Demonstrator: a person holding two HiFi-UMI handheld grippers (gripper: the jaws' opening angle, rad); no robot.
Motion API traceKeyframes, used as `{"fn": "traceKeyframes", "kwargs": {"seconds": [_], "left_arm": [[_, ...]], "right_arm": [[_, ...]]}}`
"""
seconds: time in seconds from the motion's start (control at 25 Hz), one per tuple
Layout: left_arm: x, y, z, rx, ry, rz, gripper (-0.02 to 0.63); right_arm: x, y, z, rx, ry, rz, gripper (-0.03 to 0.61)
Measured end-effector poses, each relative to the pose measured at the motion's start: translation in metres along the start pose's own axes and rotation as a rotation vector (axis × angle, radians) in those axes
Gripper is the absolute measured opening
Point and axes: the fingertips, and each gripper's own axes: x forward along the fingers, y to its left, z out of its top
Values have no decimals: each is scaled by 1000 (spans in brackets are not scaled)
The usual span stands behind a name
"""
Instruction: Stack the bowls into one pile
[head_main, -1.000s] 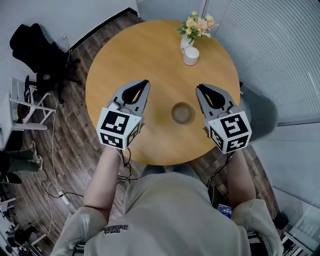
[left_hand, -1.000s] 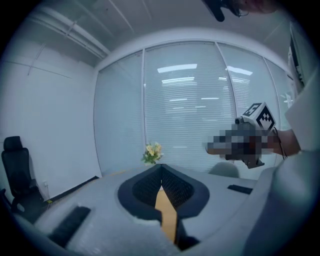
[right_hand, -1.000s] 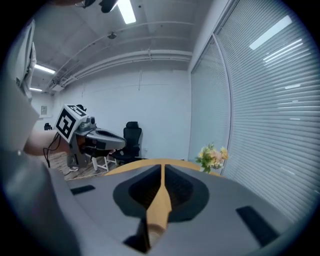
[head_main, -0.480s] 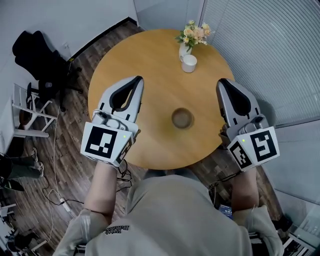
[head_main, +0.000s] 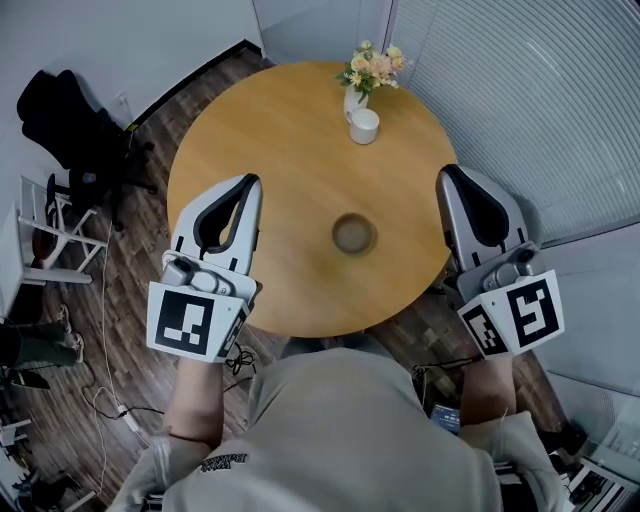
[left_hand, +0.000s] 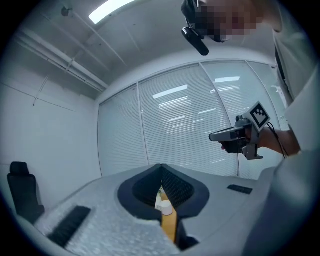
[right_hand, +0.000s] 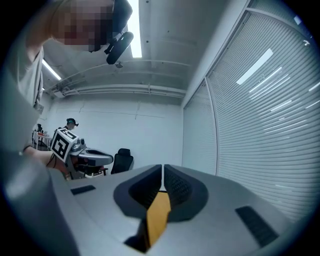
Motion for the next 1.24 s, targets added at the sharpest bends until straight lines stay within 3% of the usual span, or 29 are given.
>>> {"fn": "traceKeyframes", "kwargs": {"seconds": [0.36,1.24], "left_arm": [[-15,-21,-16,-34,48,-21,18],[-26,-27,-17,-34,52,-13,18]], "right_arm": [[-15,17,-13,5,57,42,34],[-21,26,-25,13,66,60,34]]}}
